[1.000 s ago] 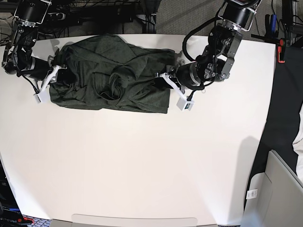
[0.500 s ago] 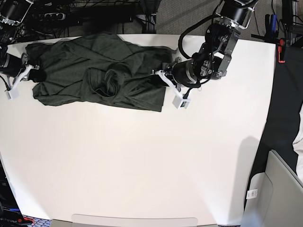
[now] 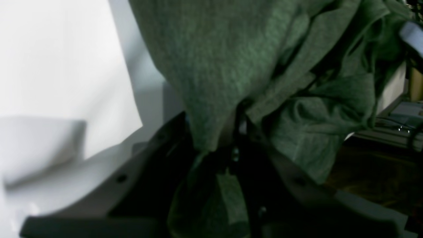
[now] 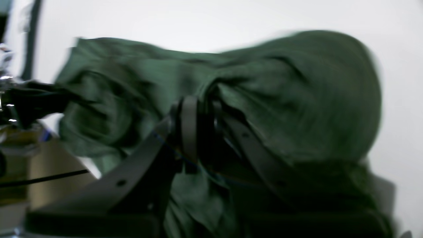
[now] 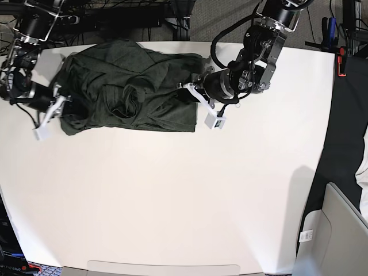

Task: Fold the T-shirt properly
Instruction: 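Fold the other shirt end with the right gripper toward the left gripper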

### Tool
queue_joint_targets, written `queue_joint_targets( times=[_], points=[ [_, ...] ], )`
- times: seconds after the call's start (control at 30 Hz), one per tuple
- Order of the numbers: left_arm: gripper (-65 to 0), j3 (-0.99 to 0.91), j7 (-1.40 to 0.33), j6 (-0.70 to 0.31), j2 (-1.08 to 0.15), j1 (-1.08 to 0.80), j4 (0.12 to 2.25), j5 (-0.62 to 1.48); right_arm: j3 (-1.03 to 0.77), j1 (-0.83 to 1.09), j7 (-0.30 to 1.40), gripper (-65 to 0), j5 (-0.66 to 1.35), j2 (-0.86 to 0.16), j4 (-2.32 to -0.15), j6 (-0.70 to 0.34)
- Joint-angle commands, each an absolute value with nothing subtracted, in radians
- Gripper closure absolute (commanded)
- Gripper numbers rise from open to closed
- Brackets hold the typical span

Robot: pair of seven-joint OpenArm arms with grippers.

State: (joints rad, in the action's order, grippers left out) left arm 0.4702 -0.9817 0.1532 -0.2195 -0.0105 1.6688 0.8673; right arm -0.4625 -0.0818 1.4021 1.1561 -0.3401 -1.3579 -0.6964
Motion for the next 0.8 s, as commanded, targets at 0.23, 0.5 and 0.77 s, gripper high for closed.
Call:
queue_joint_targets(
  times=[0.23,0.5,0.77],
  points=[
    [-3.4,0.466,-0.963,0.150,-0.222,0.002,1.661,0.877,-0.372,-0.137,1.396,-3.7,1.176,-0.188,-1.377,-0.698],
    [-3.4,0.466,-0.961,0.150,-0.223,0.002,1.638,0.877,-0.289,-0.139,1.396,-3.8,1.158,-0.051,-1.379,-0.698],
    [-3.3,0.467,-0.926,0.150,-0.225,0.004,1.570,0.877,-0.232,-0.143,1.396,-3.8,1.153,0.044,-1.380,-0.698]
  ],
)
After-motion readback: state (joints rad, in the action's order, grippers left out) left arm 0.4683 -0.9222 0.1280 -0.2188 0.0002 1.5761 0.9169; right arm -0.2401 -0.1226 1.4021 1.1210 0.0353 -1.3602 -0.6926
